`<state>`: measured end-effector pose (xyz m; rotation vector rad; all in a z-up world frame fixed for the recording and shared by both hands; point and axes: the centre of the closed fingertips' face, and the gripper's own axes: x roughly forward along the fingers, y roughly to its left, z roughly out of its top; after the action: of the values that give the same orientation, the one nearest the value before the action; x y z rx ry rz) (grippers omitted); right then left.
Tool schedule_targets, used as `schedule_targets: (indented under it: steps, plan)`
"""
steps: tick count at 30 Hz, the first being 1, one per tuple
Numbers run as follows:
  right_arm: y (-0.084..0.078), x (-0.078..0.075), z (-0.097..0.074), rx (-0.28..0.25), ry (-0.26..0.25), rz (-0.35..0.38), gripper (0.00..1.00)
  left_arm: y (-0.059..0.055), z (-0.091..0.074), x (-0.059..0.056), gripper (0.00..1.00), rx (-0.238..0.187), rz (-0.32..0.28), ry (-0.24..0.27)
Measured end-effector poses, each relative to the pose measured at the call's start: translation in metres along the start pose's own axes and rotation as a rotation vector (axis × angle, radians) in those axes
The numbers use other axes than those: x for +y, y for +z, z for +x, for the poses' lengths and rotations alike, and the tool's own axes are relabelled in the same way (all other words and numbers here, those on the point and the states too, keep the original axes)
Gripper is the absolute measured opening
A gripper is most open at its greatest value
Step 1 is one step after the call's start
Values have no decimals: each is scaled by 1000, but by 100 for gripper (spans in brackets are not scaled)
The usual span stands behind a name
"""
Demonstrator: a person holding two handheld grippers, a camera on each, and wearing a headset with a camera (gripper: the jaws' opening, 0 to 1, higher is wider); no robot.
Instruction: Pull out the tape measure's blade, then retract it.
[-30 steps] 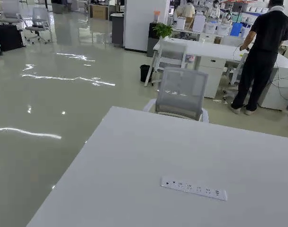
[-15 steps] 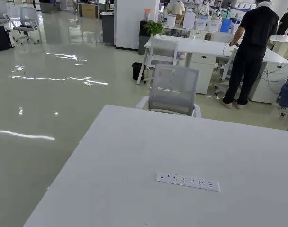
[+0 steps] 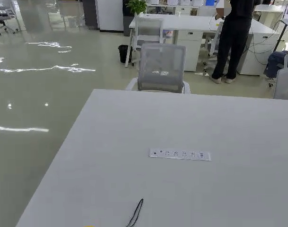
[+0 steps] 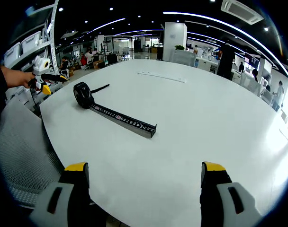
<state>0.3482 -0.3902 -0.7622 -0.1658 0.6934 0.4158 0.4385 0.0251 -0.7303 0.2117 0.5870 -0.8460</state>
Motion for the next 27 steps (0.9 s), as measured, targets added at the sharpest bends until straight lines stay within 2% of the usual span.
schedule_targets:
  steps: [3, 5, 9, 12, 15, 20, 24, 27]
  plan:
    - [-1, 4, -5, 7, -3, -8, 100, -7, -12, 1, 99, -6, -47, 9]
    - [-3, 5, -7, 12, -5, -30, 100, -15, -19, 4, 99, 0, -43, 26]
    - [-5, 11, -16, 18, 2, -2, 100, -30, -35, 10, 99, 10, -64, 55]
    - [-10, 10, -21, 20, -7, 14, 100, -36, -44, 17, 99, -4, -100, 90]
    - [-13, 13, -25, 15, -5, 24, 100, -37, -55, 18, 99, -15, -105, 102]
    - [-13, 15, -37, 6, -18, 18, 100, -40, -72, 28, 99, -28, -111, 130]
    - [-17, 10, -48, -12, -56, 35, 100, -32, -83, 31, 99, -44, -64, 144]
    - [-16, 13, -56, -16, -58, 53, 100, -37, -84, 30, 99, -12, -49, 138]
